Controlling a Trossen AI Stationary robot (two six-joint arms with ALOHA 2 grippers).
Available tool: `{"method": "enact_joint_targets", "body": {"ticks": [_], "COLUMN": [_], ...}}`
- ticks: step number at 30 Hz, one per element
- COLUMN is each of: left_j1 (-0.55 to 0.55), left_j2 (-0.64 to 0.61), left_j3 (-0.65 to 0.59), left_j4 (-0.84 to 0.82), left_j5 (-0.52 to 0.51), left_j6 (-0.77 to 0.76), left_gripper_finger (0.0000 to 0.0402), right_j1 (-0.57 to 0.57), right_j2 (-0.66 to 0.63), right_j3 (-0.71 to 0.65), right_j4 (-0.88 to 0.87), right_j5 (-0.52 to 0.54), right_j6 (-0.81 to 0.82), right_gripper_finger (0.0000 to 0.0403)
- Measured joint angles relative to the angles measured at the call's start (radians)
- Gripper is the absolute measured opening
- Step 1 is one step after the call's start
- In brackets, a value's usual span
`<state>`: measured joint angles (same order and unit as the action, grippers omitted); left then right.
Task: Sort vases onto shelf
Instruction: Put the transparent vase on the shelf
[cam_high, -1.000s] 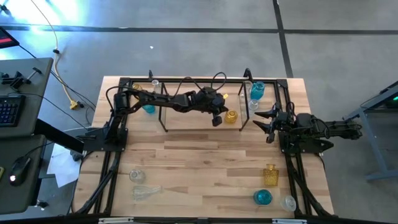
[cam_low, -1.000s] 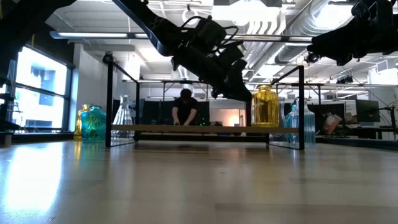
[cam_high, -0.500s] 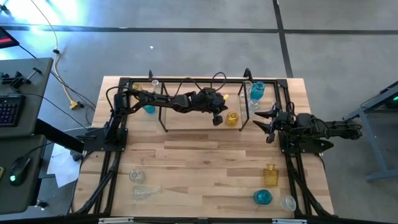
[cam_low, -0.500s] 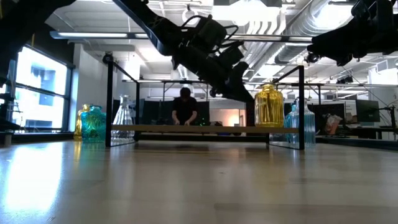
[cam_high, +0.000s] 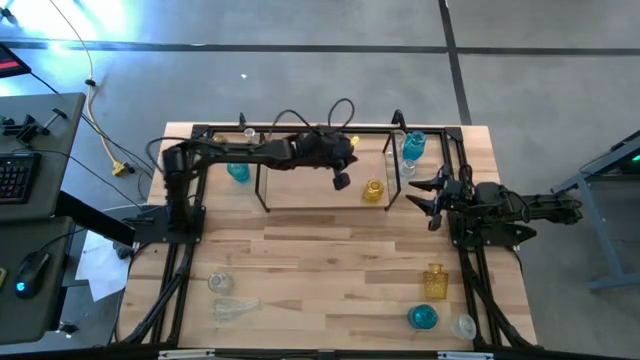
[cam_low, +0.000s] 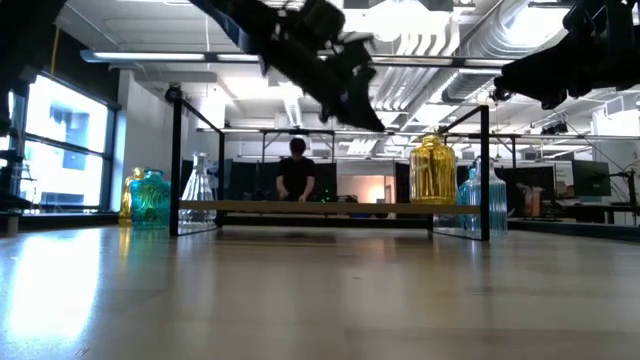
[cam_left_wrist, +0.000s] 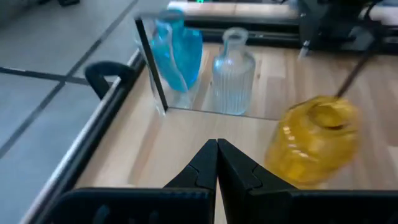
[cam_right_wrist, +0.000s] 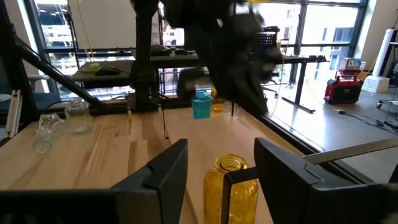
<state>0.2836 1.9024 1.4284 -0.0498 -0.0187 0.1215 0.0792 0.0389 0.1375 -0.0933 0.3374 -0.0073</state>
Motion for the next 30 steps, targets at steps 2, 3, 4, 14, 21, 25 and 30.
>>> {"method": "enact_joint_targets", "body": {"ticks": [2,3,4,14,21,25,30], "left_j1": [-0.011,-0.016,-0.025,-0.204,-0.401,-0.51,-0.631], "left_j2": [-0.061,-0.095,-0.129,-0.495,-0.707,-0.79,-0.835], "left_j3": [0.0,0.0,0.0,0.0,0.0,0.0,0.0], "left_j4": [-0.023,-0.041,-0.068,-0.488,-0.728,-0.874,-1.064], "left_j5": [-0.011,-0.013,-0.013,-0.245,-0.568,-0.705,-0.801], "left_j6": [0.004,0.004,0.004,-0.035,-0.181,-0.323,-0.522], "left_gripper_finger": [0.0,0.0,0.0,0.0,0.0,0.0,0.0], "right_j1": [0.0,0.0,0.0,0.0,0.0,0.0,0.0], "right_j2": [0.0,0.0,0.0,0.0,0.0,0.0,0.0], "right_j3": [0.0,0.0,0.0,0.0,0.0,0.0,0.0], "right_j4": [0.0,0.0,0.0,0.0,0.0,-0.007,-0.063], "right_j5": [0.0,0.0,0.0,0.0,0.0,0.0,0.0], "right_j6": [0.0,0.0,0.0,0.003,0.008,0.008,0.017], "right_gripper_finger": [0.017,0.017,0.017,0.017,0.017,0.017,0.017]}}
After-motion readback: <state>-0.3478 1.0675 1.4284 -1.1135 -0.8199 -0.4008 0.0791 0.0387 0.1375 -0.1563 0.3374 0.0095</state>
